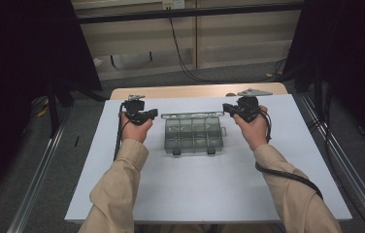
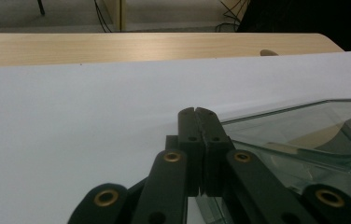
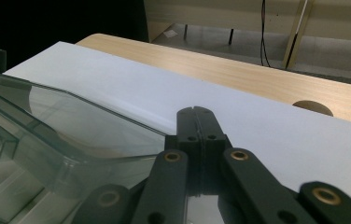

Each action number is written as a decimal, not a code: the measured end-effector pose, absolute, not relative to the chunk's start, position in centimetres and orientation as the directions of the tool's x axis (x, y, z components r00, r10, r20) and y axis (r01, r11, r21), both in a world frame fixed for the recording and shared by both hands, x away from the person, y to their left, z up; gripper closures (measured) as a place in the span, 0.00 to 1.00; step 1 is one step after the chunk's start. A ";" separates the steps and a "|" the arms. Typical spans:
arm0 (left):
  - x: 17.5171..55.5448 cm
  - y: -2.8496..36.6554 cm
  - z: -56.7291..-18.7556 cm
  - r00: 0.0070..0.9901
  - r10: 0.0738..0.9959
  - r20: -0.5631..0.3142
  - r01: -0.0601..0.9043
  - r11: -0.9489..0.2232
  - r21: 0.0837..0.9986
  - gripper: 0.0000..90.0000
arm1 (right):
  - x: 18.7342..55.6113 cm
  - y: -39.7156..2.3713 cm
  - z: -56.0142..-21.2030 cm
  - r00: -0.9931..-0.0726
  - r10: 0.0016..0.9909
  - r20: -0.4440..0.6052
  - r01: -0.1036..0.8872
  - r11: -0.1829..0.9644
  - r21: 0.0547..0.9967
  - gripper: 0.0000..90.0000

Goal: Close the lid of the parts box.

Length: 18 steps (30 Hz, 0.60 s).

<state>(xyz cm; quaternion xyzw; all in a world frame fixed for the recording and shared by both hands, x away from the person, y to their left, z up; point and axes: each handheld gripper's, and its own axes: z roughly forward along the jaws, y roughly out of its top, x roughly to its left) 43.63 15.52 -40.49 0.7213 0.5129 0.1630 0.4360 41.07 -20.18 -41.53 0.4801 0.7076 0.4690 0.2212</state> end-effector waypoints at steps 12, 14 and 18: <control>43.8 15.4 -39.1 0.433 0.872 -0.229 0.595 -0.085 0.799 0.99 | 41.2 -20.4 -40.4 -0.455 0.880 0.134 0.461 0.105 0.881 1.00; 43.9 15.5 -38.9 0.435 0.872 -0.225 0.594 -0.090 0.799 0.99 | 41.2 -20.3 -40.2 -0.455 0.880 0.138 0.463 0.102 0.881 1.00; 43.9 15.6 -38.5 0.437 0.870 -0.228 0.591 -0.086 0.802 0.99 | 41.1 -20.5 -39.9 -0.454 0.881 0.137 0.461 0.100 0.882 1.00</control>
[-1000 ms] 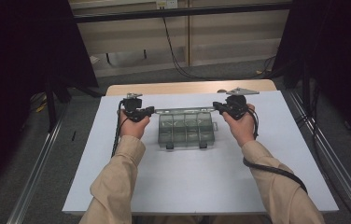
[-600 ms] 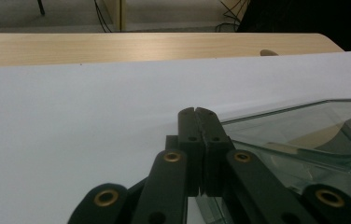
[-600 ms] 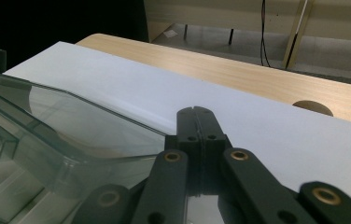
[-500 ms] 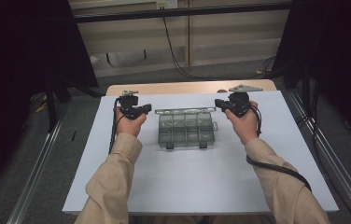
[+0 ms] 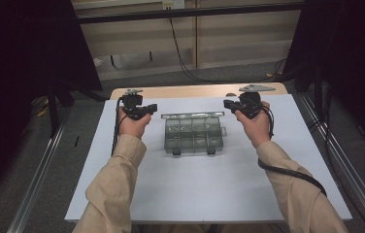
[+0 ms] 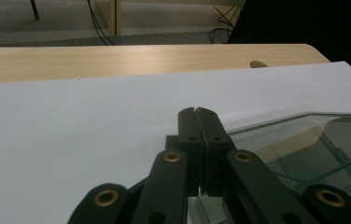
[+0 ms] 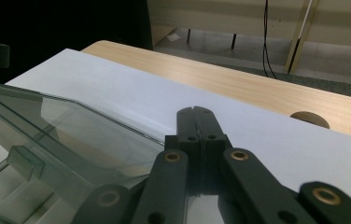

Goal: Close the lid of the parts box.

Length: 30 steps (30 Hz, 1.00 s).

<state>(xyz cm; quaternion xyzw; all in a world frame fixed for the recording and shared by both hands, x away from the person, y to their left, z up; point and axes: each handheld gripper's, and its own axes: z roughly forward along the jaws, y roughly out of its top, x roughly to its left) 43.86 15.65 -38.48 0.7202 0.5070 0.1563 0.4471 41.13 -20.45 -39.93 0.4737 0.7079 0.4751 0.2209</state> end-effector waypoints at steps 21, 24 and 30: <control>43.2 15.0 -38.1 0.486 0.840 -0.240 0.579 -0.103 0.809 0.99 | 40.8 -19.7 -38.8 -0.502 0.853 0.146 0.444 0.109 0.889 1.00; 43.0 14.9 -38.1 0.491 0.838 -0.239 0.578 -0.108 0.809 0.99 | 40.7 -19.6 -38.8 -0.501 0.853 0.149 0.447 0.107 0.888 1.00; 42.9 14.6 -38.1 0.502 0.831 -0.239 0.575 -0.114 0.810 0.99 | 40.5 -19.6 -39.2 -0.508 0.847 0.155 0.454 0.111 0.884 1.00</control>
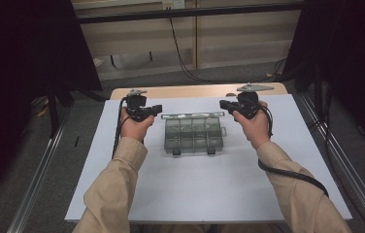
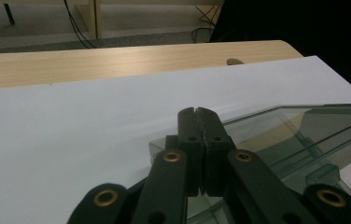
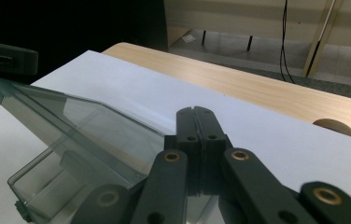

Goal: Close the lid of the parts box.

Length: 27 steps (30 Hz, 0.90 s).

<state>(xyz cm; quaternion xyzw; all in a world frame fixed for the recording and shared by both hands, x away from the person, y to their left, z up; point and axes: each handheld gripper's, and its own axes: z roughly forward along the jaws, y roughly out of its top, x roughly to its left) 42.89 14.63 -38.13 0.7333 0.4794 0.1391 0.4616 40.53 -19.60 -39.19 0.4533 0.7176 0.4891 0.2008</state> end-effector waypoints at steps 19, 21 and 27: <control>42.6 14.4 -38.6 0.519 0.818 -0.249 0.579 -0.121 0.807 0.98 | 39.9 -19.6 -39.7 -0.530 0.834 0.154 0.457 0.127 0.880 1.00; 42.5 14.4 -38.6 0.519 0.818 -0.248 0.581 -0.124 0.804 0.98 | 39.8 -19.6 -39.7 -0.531 0.833 0.156 0.458 0.127 0.880 1.00; 42.4 14.4 -38.7 0.522 0.815 -0.252 0.582 -0.124 0.804 0.98 | 39.7 -19.6 -39.8 -0.531 0.833 0.157 0.458 0.126 0.880 1.00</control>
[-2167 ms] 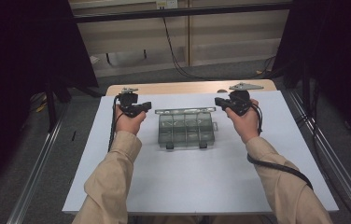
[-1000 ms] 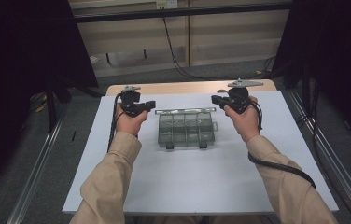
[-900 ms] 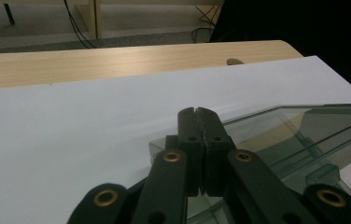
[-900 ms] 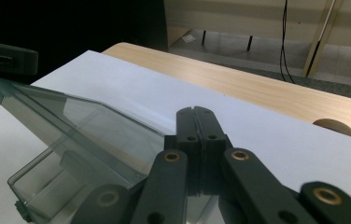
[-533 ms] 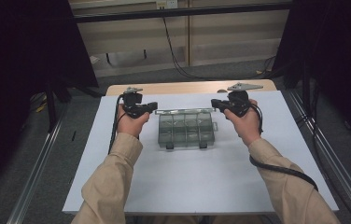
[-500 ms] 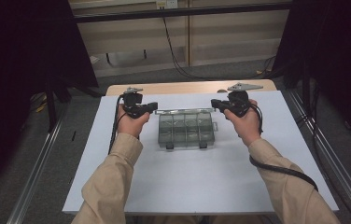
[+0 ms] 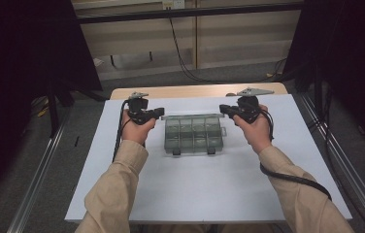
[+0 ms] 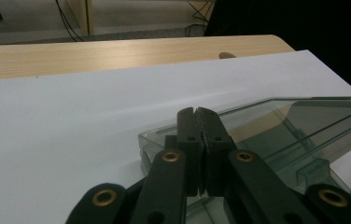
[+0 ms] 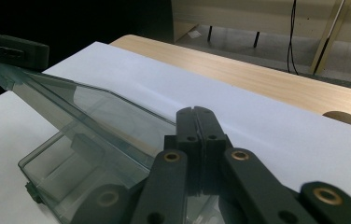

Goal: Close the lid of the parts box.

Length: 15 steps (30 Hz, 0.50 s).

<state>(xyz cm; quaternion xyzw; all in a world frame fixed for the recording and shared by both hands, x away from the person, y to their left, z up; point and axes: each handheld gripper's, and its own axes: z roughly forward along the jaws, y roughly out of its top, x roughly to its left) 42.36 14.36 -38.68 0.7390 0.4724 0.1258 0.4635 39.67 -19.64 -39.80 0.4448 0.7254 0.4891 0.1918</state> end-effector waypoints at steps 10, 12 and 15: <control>42.1 14.2 -38.7 0.526 0.814 -0.246 0.574 -0.127 0.809 0.99 | 39.4 -19.5 -39.9 -0.537 0.829 0.157 0.455 0.127 0.882 1.00; 42.0 14.3 -38.7 0.532 0.811 -0.242 0.573 -0.135 0.808 0.99 | 39.3 -19.5 -39.9 -0.538 0.828 0.155 0.451 0.128 0.883 1.00; 41.9 14.4 -38.8 0.535 0.809 -0.243 0.573 -0.136 0.808 0.99 | 39.2 -19.4 -40.0 -0.544 0.825 0.153 0.452 0.134 0.882 1.00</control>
